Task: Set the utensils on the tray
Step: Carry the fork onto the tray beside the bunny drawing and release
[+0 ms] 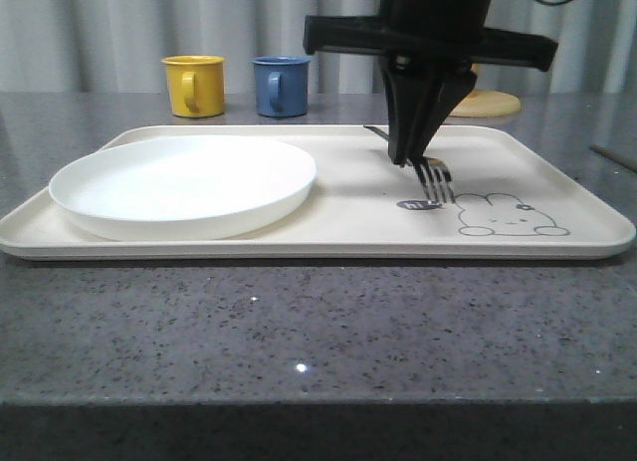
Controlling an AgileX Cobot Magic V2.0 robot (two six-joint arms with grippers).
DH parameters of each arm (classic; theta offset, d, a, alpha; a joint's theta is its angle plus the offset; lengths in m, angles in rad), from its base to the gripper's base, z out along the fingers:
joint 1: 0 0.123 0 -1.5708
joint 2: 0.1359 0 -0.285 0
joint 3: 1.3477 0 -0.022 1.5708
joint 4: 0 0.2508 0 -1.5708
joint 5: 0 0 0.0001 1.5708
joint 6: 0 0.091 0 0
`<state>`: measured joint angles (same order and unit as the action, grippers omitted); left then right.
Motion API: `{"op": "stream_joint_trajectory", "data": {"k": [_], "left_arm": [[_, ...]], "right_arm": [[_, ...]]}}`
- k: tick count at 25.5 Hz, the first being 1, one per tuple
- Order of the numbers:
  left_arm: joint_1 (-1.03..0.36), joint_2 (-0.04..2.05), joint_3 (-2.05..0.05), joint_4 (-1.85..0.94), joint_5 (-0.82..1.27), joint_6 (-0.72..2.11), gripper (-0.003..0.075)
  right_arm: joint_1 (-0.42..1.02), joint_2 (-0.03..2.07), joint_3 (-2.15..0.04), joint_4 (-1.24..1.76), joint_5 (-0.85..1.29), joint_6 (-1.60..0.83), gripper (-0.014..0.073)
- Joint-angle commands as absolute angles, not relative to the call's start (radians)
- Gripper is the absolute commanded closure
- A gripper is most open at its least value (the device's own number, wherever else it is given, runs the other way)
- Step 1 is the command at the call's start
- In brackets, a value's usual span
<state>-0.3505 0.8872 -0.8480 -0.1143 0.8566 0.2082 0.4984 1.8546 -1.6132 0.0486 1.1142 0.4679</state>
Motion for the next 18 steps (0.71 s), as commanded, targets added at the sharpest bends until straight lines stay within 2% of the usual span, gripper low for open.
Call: {"op": "stream_joint_trajectory", "data": {"k": [1, 9, 13, 18], "left_arm": [[-0.357, 0.882, -0.874, -0.124, 0.796, 0.197, 0.0351], [-0.357, 0.882, -0.874, -0.124, 0.796, 0.197, 0.0351], [-0.357, 0.882, -0.874, -0.124, 0.796, 0.197, 0.0351], [-0.357, 0.882, -0.874, -0.124, 0.796, 0.197, 0.0351]], "right_arm": [[0.499, 1.828, -1.646, 0.070, 1.051, 0.505, 0.0641], [0.499, 1.843, -1.647, 0.108, 1.025, 0.531, 0.0626], [0.499, 1.843, -1.648, 0.112, 1.018, 0.531, 0.0547], [0.499, 1.843, -1.648, 0.111, 1.019, 0.531, 0.0391]]}}
